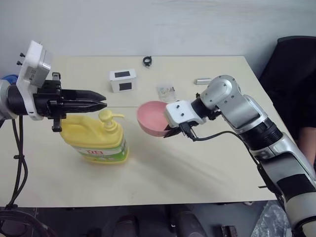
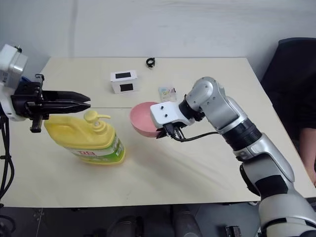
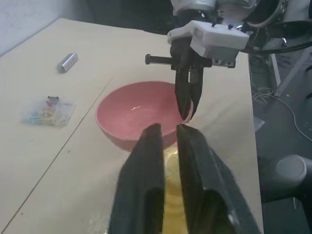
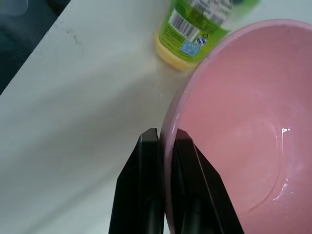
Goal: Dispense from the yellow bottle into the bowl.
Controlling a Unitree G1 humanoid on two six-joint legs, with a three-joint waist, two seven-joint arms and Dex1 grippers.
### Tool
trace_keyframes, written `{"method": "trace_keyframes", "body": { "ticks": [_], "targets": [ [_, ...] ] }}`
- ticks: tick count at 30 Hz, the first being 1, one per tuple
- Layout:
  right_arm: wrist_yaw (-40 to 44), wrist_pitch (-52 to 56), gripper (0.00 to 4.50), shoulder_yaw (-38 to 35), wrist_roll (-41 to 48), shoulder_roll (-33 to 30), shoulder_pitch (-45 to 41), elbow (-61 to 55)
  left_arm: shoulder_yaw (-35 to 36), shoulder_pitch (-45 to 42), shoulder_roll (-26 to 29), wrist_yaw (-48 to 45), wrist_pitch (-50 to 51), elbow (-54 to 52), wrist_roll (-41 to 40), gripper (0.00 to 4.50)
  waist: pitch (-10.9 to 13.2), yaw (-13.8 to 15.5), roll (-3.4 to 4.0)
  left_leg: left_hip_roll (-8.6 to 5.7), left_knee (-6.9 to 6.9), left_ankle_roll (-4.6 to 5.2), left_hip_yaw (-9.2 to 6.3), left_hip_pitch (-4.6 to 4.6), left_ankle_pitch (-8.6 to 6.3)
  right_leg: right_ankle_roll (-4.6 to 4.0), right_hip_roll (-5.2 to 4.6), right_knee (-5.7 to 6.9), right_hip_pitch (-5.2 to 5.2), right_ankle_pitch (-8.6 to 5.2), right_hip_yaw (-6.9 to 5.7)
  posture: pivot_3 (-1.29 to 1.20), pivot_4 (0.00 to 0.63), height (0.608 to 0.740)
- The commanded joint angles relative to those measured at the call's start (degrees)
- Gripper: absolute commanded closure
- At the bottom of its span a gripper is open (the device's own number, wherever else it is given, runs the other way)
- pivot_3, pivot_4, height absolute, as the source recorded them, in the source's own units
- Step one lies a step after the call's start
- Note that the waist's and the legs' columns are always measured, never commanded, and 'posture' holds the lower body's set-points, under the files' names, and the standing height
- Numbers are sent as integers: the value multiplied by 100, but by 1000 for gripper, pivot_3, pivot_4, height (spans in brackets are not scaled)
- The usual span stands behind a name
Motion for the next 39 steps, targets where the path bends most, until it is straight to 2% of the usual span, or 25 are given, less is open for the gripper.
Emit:
{"method": "trace_keyframes", "body": {
  "ticks": [1, 19, 31, 39],
  "targets": [
    [272, -243, 4500, -67, 4, 151, -313, -29, 349, 121, 39, 67, -135, -276, 65, 4461, 0, 12, 0, 0, 0, 0, 0, 3, 0, 0, 1, -1, 0, 0, 0, 0, 150, 740],
    [439, -341, 4500, 69, 63, 687, -1104, 363, 97, 310, -115, 181, -525, -501, 582, 4461, 0, 8, 0, 3, 1, 0, 0, 7, 0, -3, -1, 0, 1, -2, 0, 0, 150, 740],
    [439, -171, 4500, 254, 508, 410, -1311, 25, 64, 88, -202, 219, -344, -629, 458, 4461, 0, 5, 0, 29, 0, -3, 1, 6, -3, -4, 0, 3, 1, -2, -1, 0, 150, 740],
    [439, -236, 4500, 212, 394, 487, -1346, 176, 38, 86, -134, 101, -426, -587, 621, 4461, 0, 3, 0, 28, 0, -3, 2, 8, -4, -6, 5, -1, 1, -3, -1, 0, 150, 740]
  ]
}}
